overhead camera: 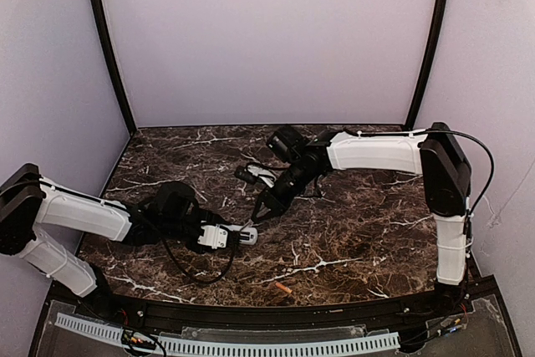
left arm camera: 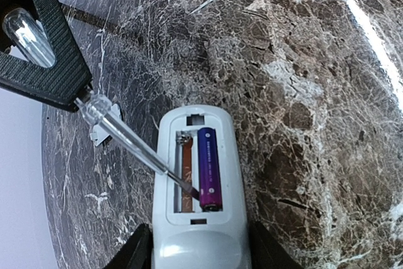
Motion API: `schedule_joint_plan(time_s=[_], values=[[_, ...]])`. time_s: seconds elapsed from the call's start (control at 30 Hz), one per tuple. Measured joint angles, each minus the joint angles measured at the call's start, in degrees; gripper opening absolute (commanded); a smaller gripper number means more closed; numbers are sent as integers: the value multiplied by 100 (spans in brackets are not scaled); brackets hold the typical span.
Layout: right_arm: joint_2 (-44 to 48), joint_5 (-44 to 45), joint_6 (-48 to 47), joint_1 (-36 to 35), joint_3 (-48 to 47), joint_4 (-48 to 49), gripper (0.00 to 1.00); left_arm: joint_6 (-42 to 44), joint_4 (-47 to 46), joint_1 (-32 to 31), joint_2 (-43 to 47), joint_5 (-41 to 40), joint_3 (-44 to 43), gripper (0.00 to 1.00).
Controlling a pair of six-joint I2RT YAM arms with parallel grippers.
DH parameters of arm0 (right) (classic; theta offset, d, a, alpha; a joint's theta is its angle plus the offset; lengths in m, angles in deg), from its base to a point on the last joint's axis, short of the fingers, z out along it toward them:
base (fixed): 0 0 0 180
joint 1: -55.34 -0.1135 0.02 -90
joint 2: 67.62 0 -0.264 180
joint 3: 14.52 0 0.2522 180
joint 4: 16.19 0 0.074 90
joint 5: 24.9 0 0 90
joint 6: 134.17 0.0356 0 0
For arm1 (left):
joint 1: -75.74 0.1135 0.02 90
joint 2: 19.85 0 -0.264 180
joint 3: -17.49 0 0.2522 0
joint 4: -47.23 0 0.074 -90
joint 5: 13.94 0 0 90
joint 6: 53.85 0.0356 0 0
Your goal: Unload the batteries from the remote control
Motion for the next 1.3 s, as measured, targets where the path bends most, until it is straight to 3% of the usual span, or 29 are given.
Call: schedule_joint_plan(time_s=[0.57, 1.3], values=[[-105, 7, 826, -7, -284, -254, 0, 153, 262, 7, 179, -9, -48, 0], [-101, -11, 437, 0, -210, -229, 0, 208, 295, 7, 179, -2, -48, 0]])
